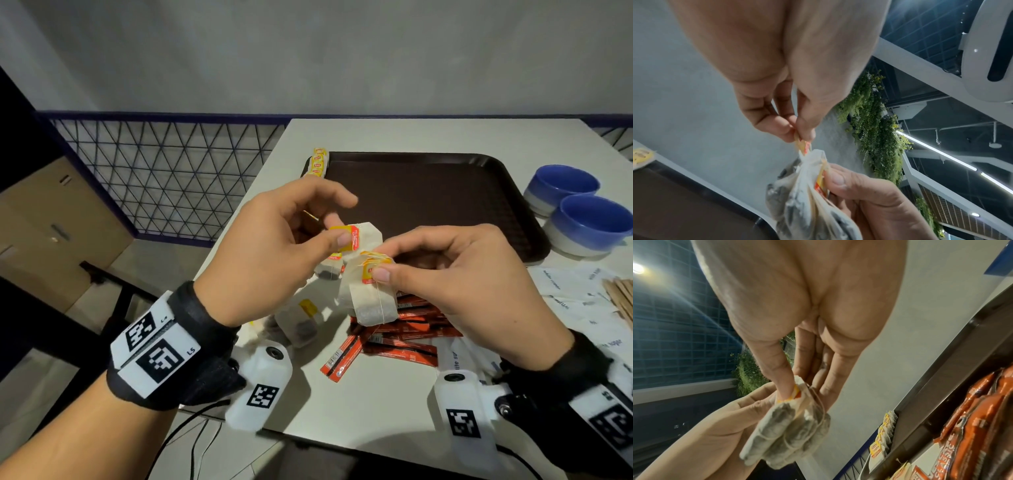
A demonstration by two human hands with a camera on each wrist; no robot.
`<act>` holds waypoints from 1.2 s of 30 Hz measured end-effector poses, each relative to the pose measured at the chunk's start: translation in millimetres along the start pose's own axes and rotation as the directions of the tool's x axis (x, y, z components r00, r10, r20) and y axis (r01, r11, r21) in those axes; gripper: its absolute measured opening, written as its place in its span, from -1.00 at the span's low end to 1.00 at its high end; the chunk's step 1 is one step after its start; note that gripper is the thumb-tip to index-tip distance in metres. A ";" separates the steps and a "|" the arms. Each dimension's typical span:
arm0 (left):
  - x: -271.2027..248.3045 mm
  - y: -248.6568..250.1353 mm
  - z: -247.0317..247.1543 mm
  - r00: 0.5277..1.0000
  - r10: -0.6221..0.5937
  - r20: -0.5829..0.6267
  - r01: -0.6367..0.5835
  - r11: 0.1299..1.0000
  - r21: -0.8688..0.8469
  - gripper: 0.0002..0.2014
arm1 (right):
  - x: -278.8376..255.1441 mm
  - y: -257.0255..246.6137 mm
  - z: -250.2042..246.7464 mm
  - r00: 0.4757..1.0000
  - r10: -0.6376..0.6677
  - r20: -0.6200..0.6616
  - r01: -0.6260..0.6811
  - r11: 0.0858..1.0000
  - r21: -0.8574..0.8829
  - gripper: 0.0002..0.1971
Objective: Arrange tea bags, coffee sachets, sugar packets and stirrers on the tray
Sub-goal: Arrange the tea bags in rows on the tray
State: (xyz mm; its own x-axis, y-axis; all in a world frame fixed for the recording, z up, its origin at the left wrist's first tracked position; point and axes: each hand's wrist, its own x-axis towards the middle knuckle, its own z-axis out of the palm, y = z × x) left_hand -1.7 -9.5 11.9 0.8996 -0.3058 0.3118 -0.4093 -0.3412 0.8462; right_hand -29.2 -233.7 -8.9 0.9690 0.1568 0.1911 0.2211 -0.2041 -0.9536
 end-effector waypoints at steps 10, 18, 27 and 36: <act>4.5 6.9 -2.4 0.997 0.068 -0.030 -0.063 0.988 0.141 -0.91 | -0.8 -0.1 -1.1 1.000 0.011 0.005 -0.011 0.999 0.039 -0.86; 7.8 4.8 -1.2 0.996 0.080 0.046 -0.087 0.982 0.166 -0.77 | 0.3 2.1 -1.3 1.000 0.005 0.006 -0.005 0.999 0.036 -0.84; 12.6 6.4 -6.3 1.000 0.011 0.003 -0.011 0.989 0.144 -0.92 | -0.6 2.6 -2.0 1.000 -0.014 0.011 0.014 1.000 0.015 -0.84; 18.8 -10.5 -7.7 0.991 -0.127 -0.029 0.123 0.986 -0.112 -0.89 | -1.2 4.1 -2.9 0.997 -0.076 0.010 0.075 0.995 0.062 -0.84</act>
State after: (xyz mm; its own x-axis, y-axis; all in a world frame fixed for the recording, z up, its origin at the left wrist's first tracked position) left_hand 20.6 -4.8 12.2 0.9483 -0.2338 0.2146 -0.2761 -0.2745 0.9211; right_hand -29.1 -237.5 -12.4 0.9482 0.1819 0.2605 0.2859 -0.1310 -0.9493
